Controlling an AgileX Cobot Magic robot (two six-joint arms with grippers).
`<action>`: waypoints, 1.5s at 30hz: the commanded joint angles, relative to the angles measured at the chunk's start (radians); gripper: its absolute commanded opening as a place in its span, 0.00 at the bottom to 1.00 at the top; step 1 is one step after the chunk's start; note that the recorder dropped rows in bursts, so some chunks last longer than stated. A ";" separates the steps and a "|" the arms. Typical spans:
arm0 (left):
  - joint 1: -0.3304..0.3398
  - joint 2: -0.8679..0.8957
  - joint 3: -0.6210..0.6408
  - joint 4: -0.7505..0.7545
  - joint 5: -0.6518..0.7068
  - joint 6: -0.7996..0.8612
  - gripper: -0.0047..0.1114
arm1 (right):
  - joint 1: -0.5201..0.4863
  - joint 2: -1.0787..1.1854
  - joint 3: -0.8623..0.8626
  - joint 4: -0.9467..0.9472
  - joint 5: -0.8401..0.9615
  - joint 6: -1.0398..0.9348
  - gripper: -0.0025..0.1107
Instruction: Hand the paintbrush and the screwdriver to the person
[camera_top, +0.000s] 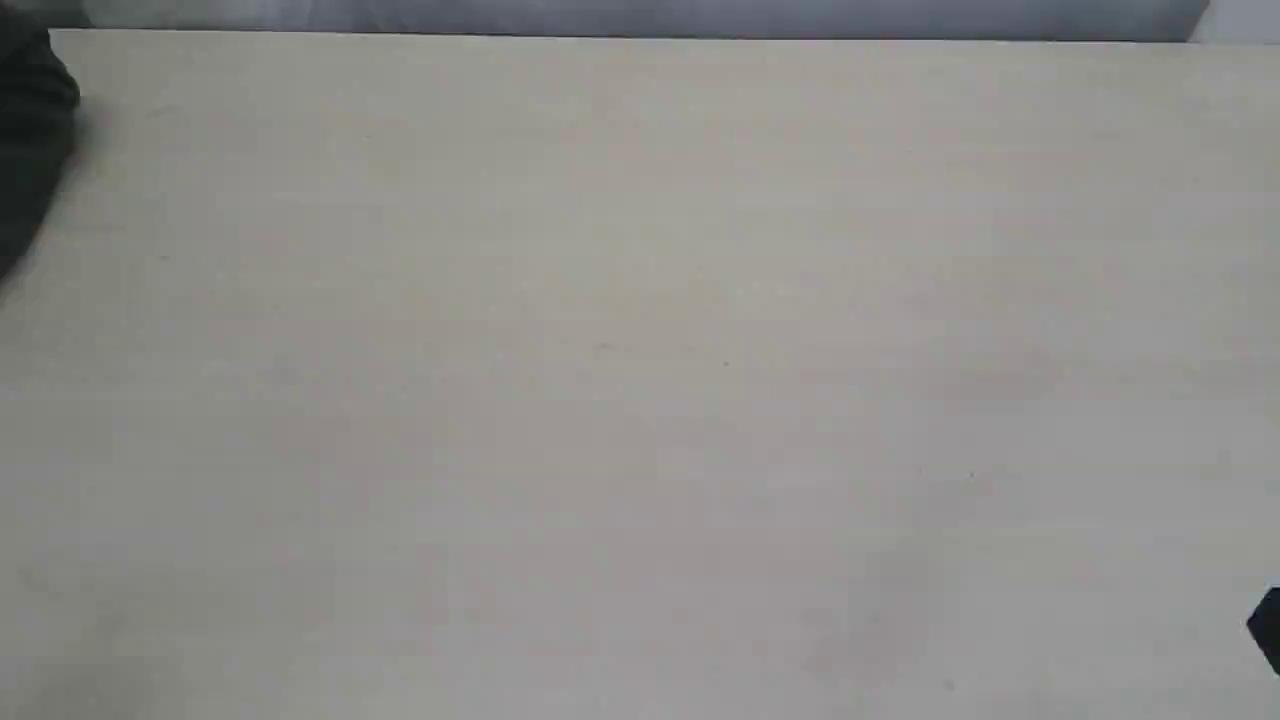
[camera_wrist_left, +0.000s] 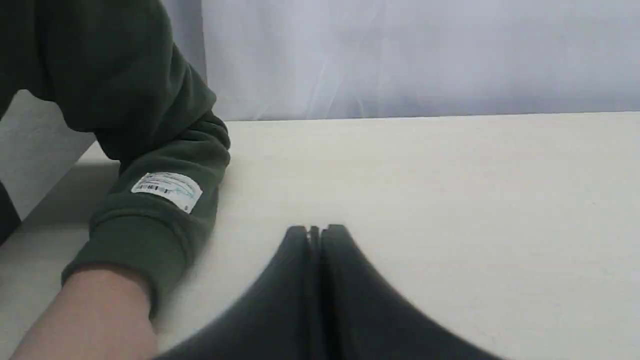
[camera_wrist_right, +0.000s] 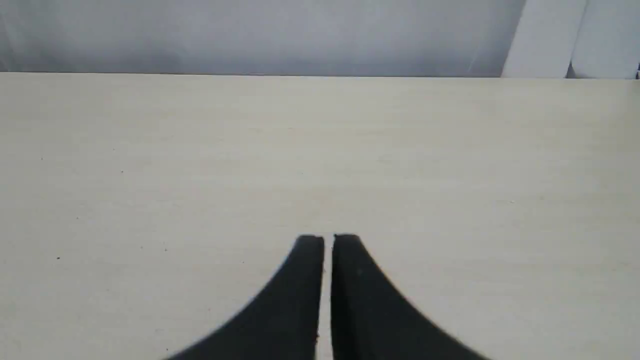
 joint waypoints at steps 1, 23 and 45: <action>-0.007 -0.002 0.002 -0.003 -0.012 -0.002 0.04 | -0.006 -0.006 0.003 -0.011 -0.001 0.001 0.06; -0.007 -0.002 0.002 -0.005 -0.010 -0.002 0.04 | -0.006 -0.006 0.003 -0.005 0.008 -0.025 0.06; -0.007 -0.002 0.002 -0.001 -0.011 -0.002 0.04 | -0.006 -0.006 0.003 -0.005 0.008 -0.025 0.06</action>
